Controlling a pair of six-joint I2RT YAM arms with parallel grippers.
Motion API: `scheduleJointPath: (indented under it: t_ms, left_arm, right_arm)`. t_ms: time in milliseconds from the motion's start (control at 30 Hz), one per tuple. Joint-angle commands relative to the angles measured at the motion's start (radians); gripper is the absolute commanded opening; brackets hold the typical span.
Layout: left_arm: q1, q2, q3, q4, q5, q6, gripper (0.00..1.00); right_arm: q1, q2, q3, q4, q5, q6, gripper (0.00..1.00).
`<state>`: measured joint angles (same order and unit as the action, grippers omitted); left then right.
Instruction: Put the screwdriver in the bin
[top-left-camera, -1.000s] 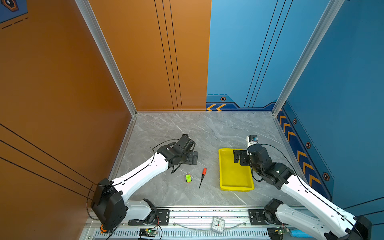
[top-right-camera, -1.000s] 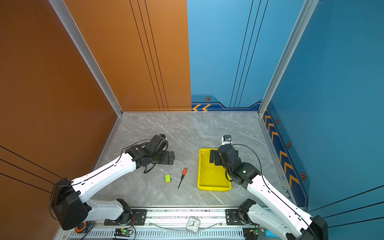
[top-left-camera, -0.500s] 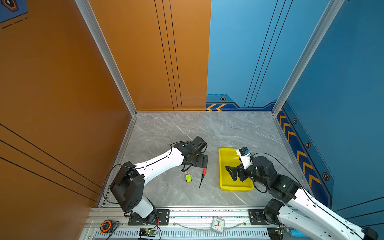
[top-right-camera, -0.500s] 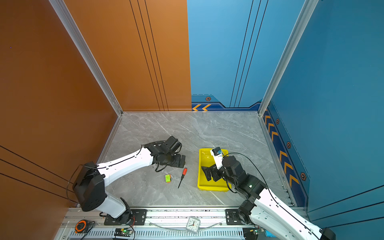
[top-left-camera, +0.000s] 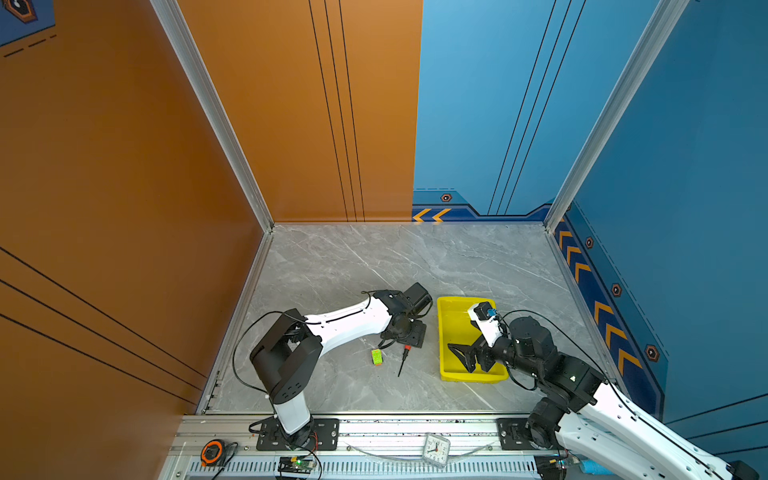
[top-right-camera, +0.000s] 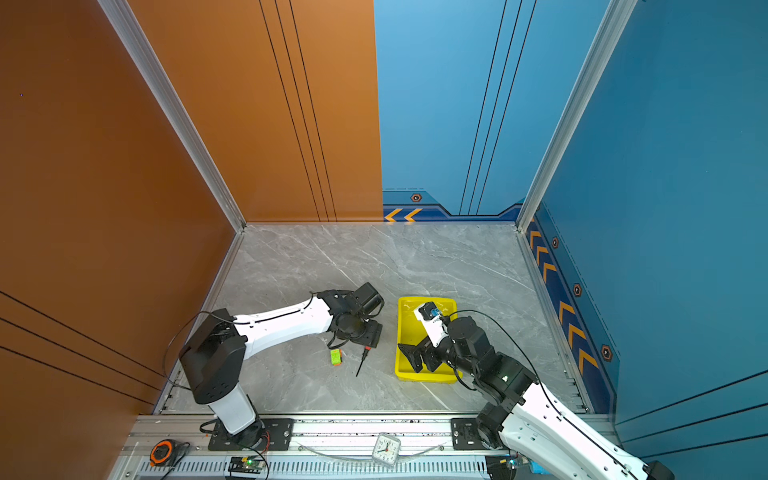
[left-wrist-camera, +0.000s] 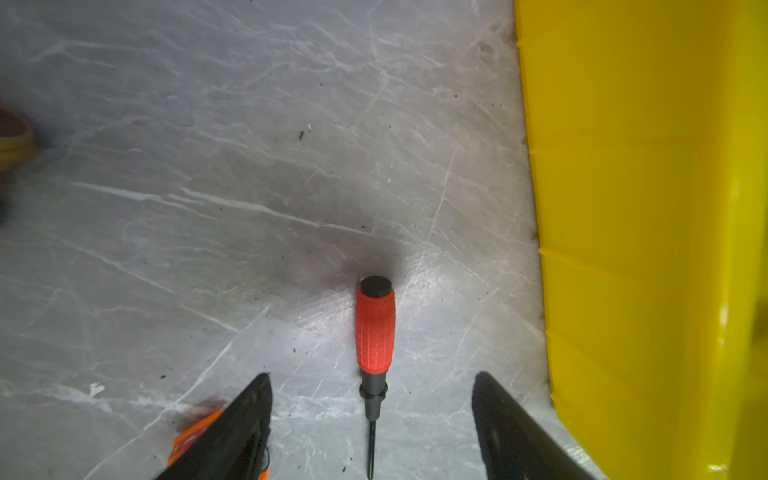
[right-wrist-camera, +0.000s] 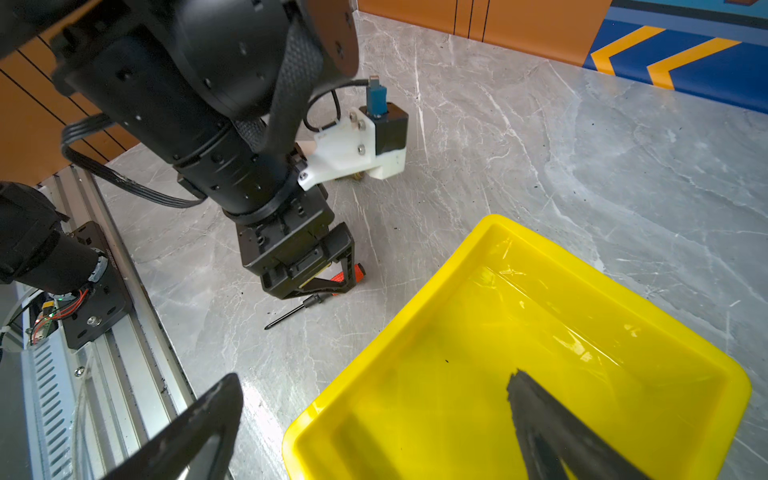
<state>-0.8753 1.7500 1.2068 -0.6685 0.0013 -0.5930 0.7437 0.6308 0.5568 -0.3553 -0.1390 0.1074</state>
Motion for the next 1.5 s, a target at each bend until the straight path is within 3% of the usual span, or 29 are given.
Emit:
scheduleJointPath:
  t_ms: [0,167,600,967,1033,1267,1467]
  left_arm:
    - [-0.020,0.036,0.025,0.000,-0.014,0.011,0.73]
    - [-0.021,0.087,0.029,0.009,-0.014,0.011,0.64]
    - [-0.020,0.142,0.030,0.020,-0.053,-0.011,0.32]
    - [-0.008,0.136,0.023,0.030,-0.048,-0.030,0.09]
    - [0.002,0.116,0.024,0.030,-0.042,-0.037,0.02]
    - [0.039,0.015,0.062,0.022,-0.034,-0.072,0.00]
    - [0.045,-0.014,0.195,-0.040,-0.055,-0.090,0.00]
  right_arm:
    - [0.006,-0.020,-0.004,-0.002,-0.024,0.001,1.00]
    - [0.005,-0.024,-0.004,-0.013,-0.015,0.010,1.00]
    - [0.009,-0.055,-0.015,-0.023,0.051,0.027,1.00]
    - [-0.014,-0.071,-0.015,-0.020,0.131,0.051,1.00]
    - [-0.033,-0.075,-0.016,-0.018,0.142,0.065,1.00]
    - [-0.184,-0.062,-0.005,-0.006,0.148,0.118,1.00]
    - [-0.277,-0.050,0.008,0.034,0.116,0.111,1.00]
